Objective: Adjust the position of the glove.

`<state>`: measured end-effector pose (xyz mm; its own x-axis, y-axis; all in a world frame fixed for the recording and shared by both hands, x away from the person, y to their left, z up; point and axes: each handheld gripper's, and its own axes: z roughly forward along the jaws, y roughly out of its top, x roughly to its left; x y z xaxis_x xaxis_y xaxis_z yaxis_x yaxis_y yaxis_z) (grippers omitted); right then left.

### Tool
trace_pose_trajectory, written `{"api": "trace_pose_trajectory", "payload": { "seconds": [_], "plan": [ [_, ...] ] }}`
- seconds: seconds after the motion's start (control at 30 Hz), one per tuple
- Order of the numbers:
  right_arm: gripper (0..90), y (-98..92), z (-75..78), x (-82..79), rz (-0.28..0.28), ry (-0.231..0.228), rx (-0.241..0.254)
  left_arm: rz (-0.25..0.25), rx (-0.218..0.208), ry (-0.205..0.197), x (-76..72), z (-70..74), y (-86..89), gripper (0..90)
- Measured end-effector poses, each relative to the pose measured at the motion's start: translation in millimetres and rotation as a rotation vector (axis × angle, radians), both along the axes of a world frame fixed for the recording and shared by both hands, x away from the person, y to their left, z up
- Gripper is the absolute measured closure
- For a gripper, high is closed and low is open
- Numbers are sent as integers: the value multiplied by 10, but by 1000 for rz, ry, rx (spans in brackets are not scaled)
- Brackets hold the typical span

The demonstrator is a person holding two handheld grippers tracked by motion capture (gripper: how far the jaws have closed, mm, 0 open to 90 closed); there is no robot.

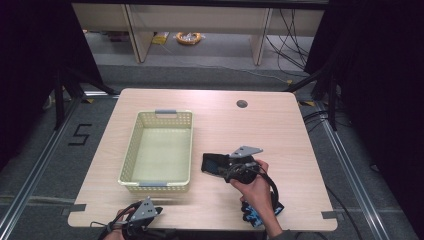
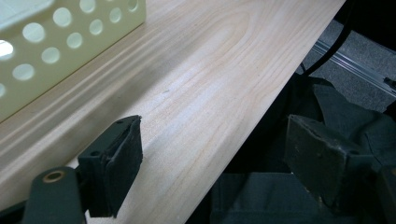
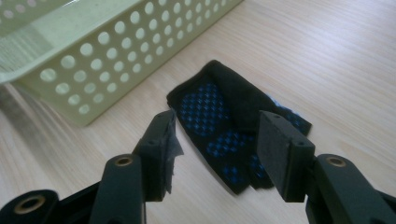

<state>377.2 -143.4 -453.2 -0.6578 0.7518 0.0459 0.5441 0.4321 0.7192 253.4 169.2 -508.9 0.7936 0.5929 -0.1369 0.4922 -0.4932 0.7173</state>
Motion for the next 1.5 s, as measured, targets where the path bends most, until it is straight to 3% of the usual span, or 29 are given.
{"api": "trace_pose_trajectory", "payload": {
  "seconds": [0.03, 0.17, 0.27, 0.3, 0.37, 0.47, 0.5, 0.57, 0.63, 0.77, 0.8, 0.87, 0.9, 0.93, 1.07, 1.13, 1.17, 1.27, 1.33, 1.5],
  "plan": [
    [521, 82, -25, 29, 9, 8, -6, 23, -21, 14, -18, -7, -16, 187],
    [580, 174, -66, 89, 28, 49, -41, 9, -12, -3, -8, -1, -6, 187],
    [615, 210, -114, 124, 27, 48, -44, 8, -11, -2, -9, -2, -6, 187],
    [633, 236, -156, 162, 38, 66, -73, 8, -12, -2, -8, -2, -6, 187],
    [645, 287, -203, 189, 36, 75, -101, 15, 5, 6, -6, -5, 0, 187],
    [653, 315, -251, 218, 59, 60, -129, 12, -14, 7, -10, -6, -9, 187],
    [656, 355, -280, 231, 69, 82, -153, 20, -20, 14, -16, -9, -13, 187],
    [659, 386, -318, 250, 71, 80, -174, 19, -20, 16, -19, -8, -12, 187],
    [664, 397, -341, 261, 60, 102, -183, 18, -18, 11, -17, -5, -10, 186],
    [686, 364, -395, 320, 80, 93, -204, 18, -21, 18, -19, -10, -12, 187],
    [695, 367, -403, 316, 79, 109, -201, 11, 3, 11, -8, -6, 2, 187],
    [704, 359, -422, 325, 94, 102, -206, 14, -9, 15, -12, -8, -5, 187],
    [715, 343, -460, 317, 90, 75, -175, 9, 8, 8, -9, -5, 0, 187],
    [723, 332, -473, 306, 81, 71, -160, 18, -7, 7, -16, -10, -12, 187],
    [755, 296, -458, 303, 87, 93, -152, 11, 8, 8, -10, -7, 0, 187],
    [827, 296, -463, 295, 86, 91, -155, 11, 9, 7, -12, -10, -1, 187],
    [846, 285, -483, 311, 112, 67, -151, 9, 11, 8, -11, -8, 1, 187],
    [863, 283, -488, 302, 103, 53, -150, 19, -4, 8, -17, -12, -14, 188],
    [871, 261, -473, 311, 121, 66, -147, 0, 3, -3, -9, -4, -3, 188],
    [878, 200, -370, 295, 138, 24, -115, 8, 6, 8, -10, 0, 6, 188]
  ]
}}
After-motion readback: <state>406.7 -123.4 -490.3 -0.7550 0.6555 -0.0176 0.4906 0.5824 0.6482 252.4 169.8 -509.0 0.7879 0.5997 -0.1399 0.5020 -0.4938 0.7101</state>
